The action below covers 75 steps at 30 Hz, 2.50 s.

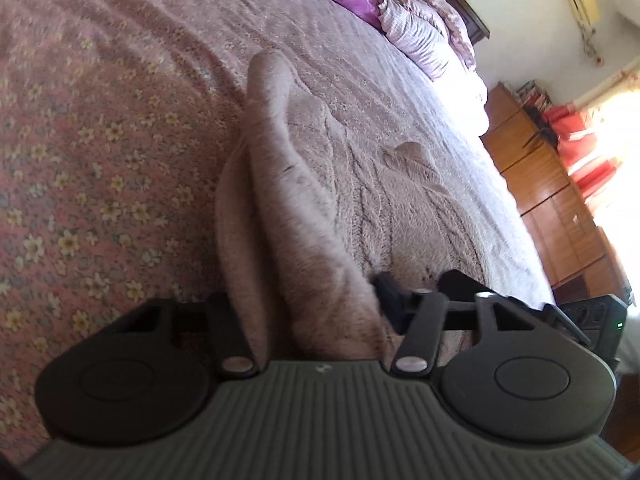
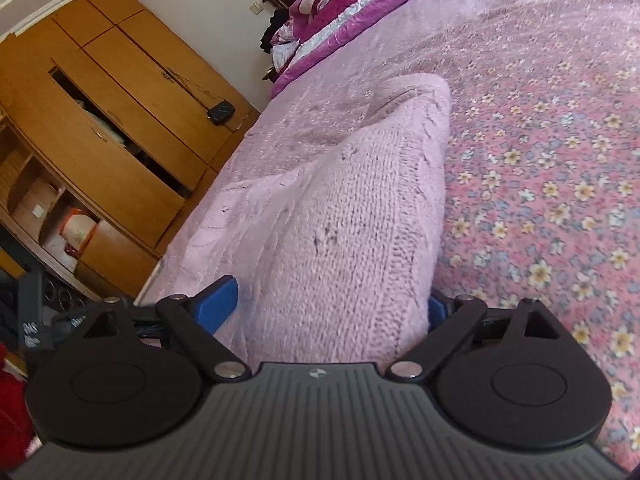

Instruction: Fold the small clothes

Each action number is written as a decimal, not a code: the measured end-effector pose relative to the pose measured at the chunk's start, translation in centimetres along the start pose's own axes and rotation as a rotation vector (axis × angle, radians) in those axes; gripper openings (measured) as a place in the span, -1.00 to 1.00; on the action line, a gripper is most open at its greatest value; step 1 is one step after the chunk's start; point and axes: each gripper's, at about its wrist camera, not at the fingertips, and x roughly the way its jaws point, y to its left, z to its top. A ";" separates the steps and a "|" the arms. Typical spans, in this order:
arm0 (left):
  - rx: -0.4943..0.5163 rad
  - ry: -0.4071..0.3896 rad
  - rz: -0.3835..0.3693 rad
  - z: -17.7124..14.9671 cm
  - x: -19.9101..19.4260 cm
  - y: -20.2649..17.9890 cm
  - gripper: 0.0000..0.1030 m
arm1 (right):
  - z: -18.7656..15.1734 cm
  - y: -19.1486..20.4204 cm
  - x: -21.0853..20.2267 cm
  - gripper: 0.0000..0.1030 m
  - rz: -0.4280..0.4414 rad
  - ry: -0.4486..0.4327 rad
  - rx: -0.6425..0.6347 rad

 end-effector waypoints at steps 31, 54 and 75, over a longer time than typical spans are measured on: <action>0.122 0.115 -0.088 -9.6 -0.2 -8.0 -0.10 | -6.2 -4.1 -17.0 0.19 -0.134 -0.078 0.053; 0.241 -0.034 0.131 -14.4 -6.9 -9.4 0.27 | -12.9 0.2 -22.5 0.77 -0.341 -0.171 -0.110; 0.398 -0.049 0.413 -20.7 -5.3 -11.6 0.60 | -17.9 2.1 -20.1 0.83 -0.541 -0.082 -0.268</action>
